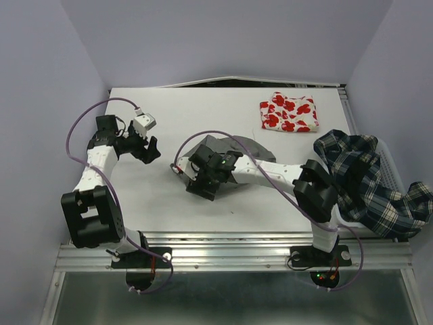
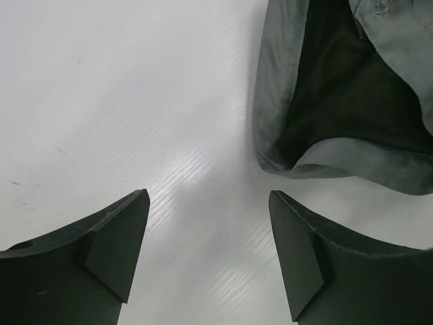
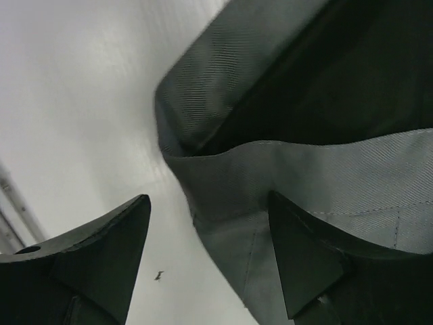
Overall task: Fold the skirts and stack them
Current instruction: Flatten the skirt out
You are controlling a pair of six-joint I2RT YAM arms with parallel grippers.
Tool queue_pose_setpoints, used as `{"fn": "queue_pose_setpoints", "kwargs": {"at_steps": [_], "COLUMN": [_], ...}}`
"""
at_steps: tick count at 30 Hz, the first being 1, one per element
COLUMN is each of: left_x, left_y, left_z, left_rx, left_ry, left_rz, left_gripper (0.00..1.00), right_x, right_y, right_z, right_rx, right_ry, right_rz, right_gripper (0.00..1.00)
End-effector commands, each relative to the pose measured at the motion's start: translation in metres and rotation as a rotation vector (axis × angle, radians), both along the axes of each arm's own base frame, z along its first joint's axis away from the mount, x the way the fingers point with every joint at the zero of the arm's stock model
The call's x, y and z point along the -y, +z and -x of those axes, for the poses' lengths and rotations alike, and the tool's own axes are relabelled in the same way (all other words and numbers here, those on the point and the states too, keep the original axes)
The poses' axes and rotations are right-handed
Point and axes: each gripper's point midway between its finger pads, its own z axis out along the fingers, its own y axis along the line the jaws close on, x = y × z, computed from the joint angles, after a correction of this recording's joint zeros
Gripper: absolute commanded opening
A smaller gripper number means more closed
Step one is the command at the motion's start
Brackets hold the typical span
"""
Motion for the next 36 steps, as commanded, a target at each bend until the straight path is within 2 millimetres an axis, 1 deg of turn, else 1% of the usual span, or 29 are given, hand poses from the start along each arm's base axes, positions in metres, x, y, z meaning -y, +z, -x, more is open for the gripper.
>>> {"fn": "queue_pose_setpoints", "kwargs": {"at_steps": [1,2,3,4,6,7,8,10,11,12,14,15,16,17,18,21,22,24,25,26,28,29,30,31,32,33,34,35,36], "left_x": [0.005,0.006,0.006,0.005,0.004,0.003,0.002,0.002,0.001,0.002,0.002,0.002,0.003,0.004,0.005,0.010,0.010,0.014,0.016,0.018,0.023,0.024,0.028,0.031,0.033,0.036,0.041,0.043,0.047], "left_y": [0.016,0.016,0.016,0.015,0.014,0.013,0.012,0.010,0.009,0.008,0.010,0.011,0.013,0.014,0.016,0.025,0.028,0.035,0.040,0.041,0.050,0.053,0.056,0.054,0.055,0.055,0.051,0.050,0.047], "left_z": [0.002,0.003,0.005,0.006,0.009,0.010,0.011,0.014,0.015,0.016,0.017,0.017,0.019,0.019,0.020,0.021,0.020,0.021,0.020,0.023,0.025,0.025,0.027,0.032,0.034,0.037,0.046,0.050,0.055], "left_rx": [0.048,0.049,0.053,0.052,0.058,0.062,0.063,0.067,0.073,0.073,0.082,0.096,0.105,0.116,0.134,0.177,0.188,0.203,0.214,0.215,0.239,0.253,0.265,0.253,0.263,0.259,0.225,0.213,0.203], "left_ry": [-0.007,-0.008,-0.007,-0.004,-0.002,-0.005,-0.004,-0.010,-0.017,-0.025,-0.034,-0.050,-0.061,-0.073,-0.093,-0.132,-0.139,-0.169,-0.177,-0.203,-0.225,-0.237,-0.251,-0.266,-0.290,-0.306,-0.327,-0.340,-0.362], "left_rz": [0.028,0.028,0.025,0.024,0.008,-0.001,-0.007,-0.016,-0.027,-0.028,-0.036,-0.050,-0.055,-0.060,-0.064,-0.060,-0.060,-0.049,-0.042,-0.043,-0.040,-0.046,-0.054,-0.055,-0.066,-0.063,-0.048,-0.036,-0.023], "left_gripper": [0.83,0.83,0.83,0.83,0.83,0.83,0.83,0.83,0.83,0.83,0.84,0.84,0.85,0.86,0.87,0.89,0.89,0.89,0.89,0.89,0.89,0.88,0.88,0.88,0.88,0.88,0.88,0.88,0.88], "right_x": [-0.008,-0.009,-0.010,-0.010,-0.008,-0.010,-0.010,-0.013,-0.013,-0.008,-0.005,-0.001,0.007,0.013,0.027,0.044,0.053,0.070,0.075,0.089,0.105,0.114,0.119,0.123,0.131,0.134,0.137,0.138,0.139], "right_y": [0.011,0.010,0.010,0.008,0.016,0.026,0.036,0.073,0.089,0.116,0.154,0.187,0.217,0.236,0.271,0.313,0.334,0.356,0.368,0.375,0.381,0.372,0.363,0.352,0.329,0.315,0.301,0.287,0.257], "right_z": [-0.032,-0.034,-0.042,-0.046,-0.055,-0.058,-0.060,-0.064,-0.064,-0.060,-0.056,-0.055,-0.054,-0.056,-0.058,-0.058,-0.057,-0.065,-0.064,-0.063,-0.064,-0.054,-0.051,-0.048,-0.042,-0.040,-0.039,-0.037,-0.035], "right_rx": [0.134,0.141,0.175,0.188,0.234,0.253,0.272,0.327,0.345,0.367,0.389,0.435,0.485,0.531,0.615,0.739,0.786,0.876,0.914,0.942,0.976,0.972,0.975,0.963,0.930,0.909,0.886,0.863,0.819], "right_ry": [-0.143,-0.148,-0.170,-0.181,-0.205,-0.207,-0.207,-0.186,-0.176,-0.151,-0.127,-0.094,-0.092,-0.088,-0.073,-0.052,-0.065,-0.067,-0.068,-0.072,-0.059,-0.025,-0.014,-0.012,0.000,0.004,0.003,0.009,0.023], "right_rz": [-0.009,-0.005,-0.002,0.008,0.010,-0.007,-0.018,-0.075,-0.101,-0.122,-0.164,-0.180,-0.210,-0.225,-0.253,-0.274,-0.296,-0.286,-0.294,-0.291,-0.301,-0.291,-0.273,-0.262,-0.229,-0.212,-0.191,-0.175,-0.131], "right_gripper": [0.75,0.74,0.71,0.57,0.40,0.20,0.12,0.01,0.01,0.01,0.01,0.01,0.01,0.01,0.01,0.01,0.01,0.01,0.01,0.01,0.01,0.01,0.01,0.01,0.01,0.01,0.01,0.01,0.01]}}
